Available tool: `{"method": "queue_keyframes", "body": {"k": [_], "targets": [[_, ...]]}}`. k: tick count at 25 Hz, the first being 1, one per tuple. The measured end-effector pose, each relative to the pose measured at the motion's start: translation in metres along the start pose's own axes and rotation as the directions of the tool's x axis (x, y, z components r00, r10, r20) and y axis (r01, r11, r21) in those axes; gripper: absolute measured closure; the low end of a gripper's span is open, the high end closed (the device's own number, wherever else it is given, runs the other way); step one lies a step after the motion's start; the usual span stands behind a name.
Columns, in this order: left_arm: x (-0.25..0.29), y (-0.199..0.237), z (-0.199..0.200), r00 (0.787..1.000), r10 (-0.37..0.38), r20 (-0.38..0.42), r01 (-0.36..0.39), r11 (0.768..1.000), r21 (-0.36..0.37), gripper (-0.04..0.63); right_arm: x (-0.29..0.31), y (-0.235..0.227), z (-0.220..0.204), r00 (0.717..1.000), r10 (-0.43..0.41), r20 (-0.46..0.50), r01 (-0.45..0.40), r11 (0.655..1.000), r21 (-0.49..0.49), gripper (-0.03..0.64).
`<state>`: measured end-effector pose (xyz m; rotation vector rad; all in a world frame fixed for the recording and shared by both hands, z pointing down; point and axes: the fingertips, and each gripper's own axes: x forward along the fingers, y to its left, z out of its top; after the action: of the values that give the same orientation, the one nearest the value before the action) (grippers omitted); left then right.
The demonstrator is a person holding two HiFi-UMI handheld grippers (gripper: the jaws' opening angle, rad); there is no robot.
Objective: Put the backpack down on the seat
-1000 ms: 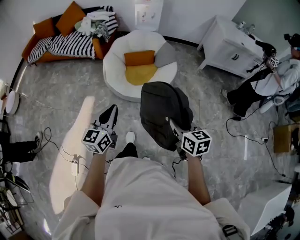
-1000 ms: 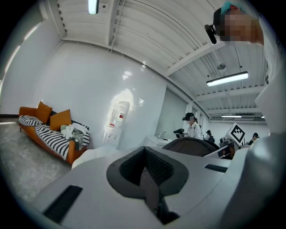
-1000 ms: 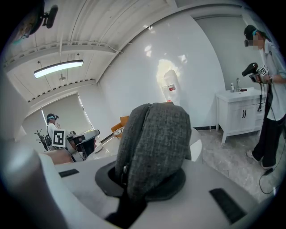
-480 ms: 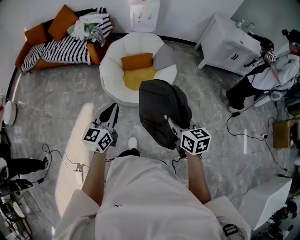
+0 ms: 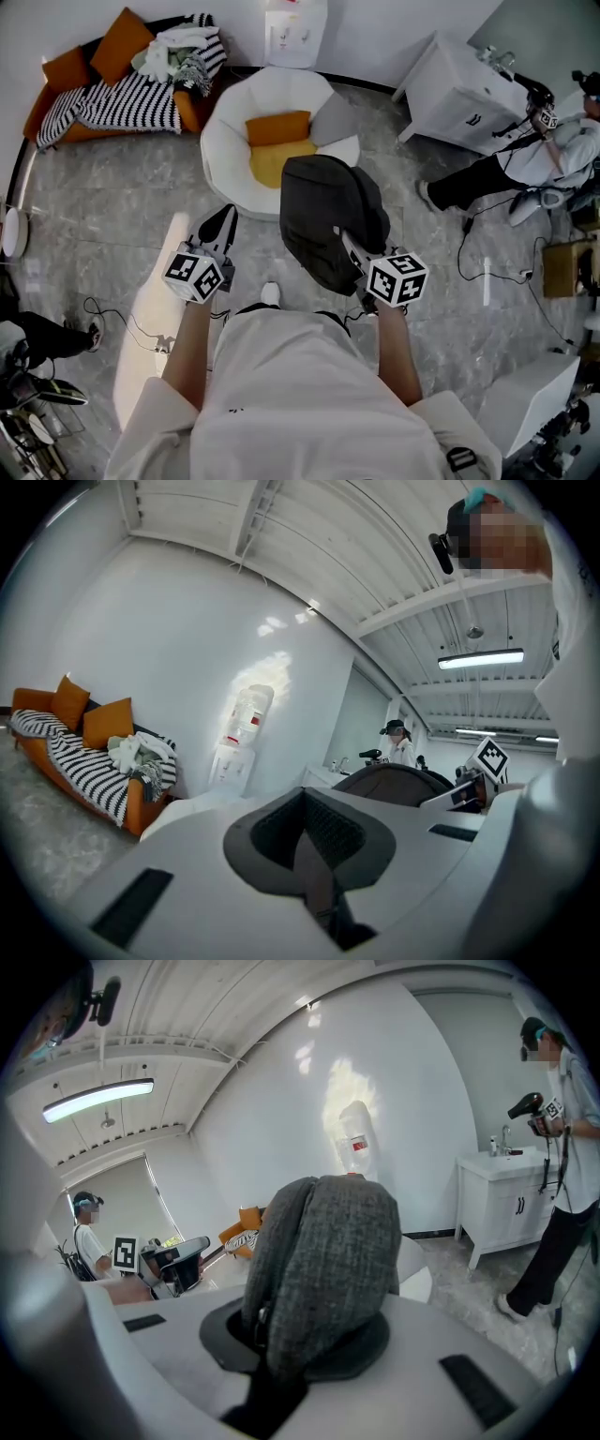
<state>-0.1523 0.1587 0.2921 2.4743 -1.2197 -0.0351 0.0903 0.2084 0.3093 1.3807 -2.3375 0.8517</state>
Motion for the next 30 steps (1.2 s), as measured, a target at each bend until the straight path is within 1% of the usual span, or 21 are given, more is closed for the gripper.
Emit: {"method": "queue_keyframes", "body": {"k": [4,9,18,25,30], "targets": [[0.002,0.023,0.002,1.0,0.019,-0.003,-0.019,1.0,0.004,0.586,0.019,0.003,0.01,1.0,-0.002,-0.006,0.002,1.0,-0.009,0.54],[0.004,0.042,0.011,1.0,0.019,-0.004,-0.018,1.0,0.018,0.586,0.04,0.008,0.022,1.0,-0.001,-0.01,0.001,1.0,-0.007,0.54],[0.006,0.051,0.008,1.0,0.015,-0.017,-0.014,1.0,0.006,0.586,0.055,0.01,0.033,1.0,0.012,-0.01,-0.012,1.0,0.003,0.54],[0.02,0.057,0.006,0.999,0.024,-0.022,-0.024,1.0,-0.001,0.586,0.069,-0.012,0.05,1.0,0.006,-0.008,-0.006,1.0,0.002,0.54],[0.041,0.07,0.011,0.999,0.049,-0.018,-0.049,0.999,-0.002,0.586,0.09,-0.027,0.071,1.0,0.017,-0.014,-0.018,0.999,-0.048,0.54]]}}
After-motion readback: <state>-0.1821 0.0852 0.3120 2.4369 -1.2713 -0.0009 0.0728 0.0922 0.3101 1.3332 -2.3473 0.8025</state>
